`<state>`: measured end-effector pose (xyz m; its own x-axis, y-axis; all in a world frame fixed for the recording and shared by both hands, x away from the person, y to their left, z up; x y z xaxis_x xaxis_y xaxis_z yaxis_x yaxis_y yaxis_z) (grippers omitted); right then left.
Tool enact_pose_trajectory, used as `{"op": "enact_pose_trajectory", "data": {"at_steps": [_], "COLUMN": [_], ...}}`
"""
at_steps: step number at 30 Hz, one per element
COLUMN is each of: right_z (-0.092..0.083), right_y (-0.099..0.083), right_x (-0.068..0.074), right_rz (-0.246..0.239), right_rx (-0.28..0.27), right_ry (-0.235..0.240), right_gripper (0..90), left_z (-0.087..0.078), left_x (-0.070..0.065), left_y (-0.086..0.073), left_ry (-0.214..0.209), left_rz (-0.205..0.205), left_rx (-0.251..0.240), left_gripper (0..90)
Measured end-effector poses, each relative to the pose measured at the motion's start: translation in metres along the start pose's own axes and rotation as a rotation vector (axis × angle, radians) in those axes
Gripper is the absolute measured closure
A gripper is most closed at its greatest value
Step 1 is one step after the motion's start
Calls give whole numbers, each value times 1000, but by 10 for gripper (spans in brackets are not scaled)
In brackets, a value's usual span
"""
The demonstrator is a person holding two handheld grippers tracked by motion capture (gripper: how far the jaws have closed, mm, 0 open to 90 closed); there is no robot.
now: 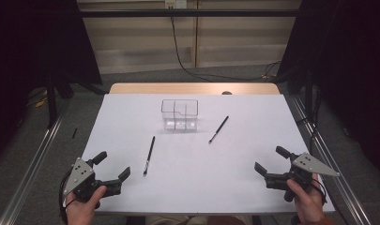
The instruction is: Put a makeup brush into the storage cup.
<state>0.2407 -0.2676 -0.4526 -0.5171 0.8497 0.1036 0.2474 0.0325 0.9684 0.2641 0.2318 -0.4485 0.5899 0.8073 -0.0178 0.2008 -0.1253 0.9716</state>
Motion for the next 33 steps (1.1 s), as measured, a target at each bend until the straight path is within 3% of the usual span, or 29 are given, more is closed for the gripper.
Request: {"op": "enact_pose_trajectory", "data": {"at_steps": [10,18,24,30,33], "right_z": [1,3,1,1,1], "right_y": [-2,-3,-3,-2,-2], "right_x": [-2,1,0,0,0], "right_rz": [38,24,20,33,30], "right_rx": [8,15,13,4,5], "right_ry": [6,21,19,30,28], "right_gripper": [0,0,0,0,0], "left_z": [4,9,15,27,33], "left_x": [-2,-2,-5,-6,-5], "left_y": [-3,0,9,19,27], "left_ry": [-15,1,-13,-23,-20], "left_rz": [-13,-33,-22,25,32], "left_rx": [30,41,47,64,46], "left_gripper": [29,19,16,34,34]}}
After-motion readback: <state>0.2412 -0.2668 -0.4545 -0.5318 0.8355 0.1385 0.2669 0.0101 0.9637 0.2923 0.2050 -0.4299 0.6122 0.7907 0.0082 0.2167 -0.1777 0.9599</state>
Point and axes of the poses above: each handheld gripper's, and its own axes: z roughly forward along the jaws, y roughly out of its top, x roughly to its left, the point moved 5 cm from there along z, roughly forward along the jaws, and after that the axes turned 2 degrees about y, right-handed, at the moved point
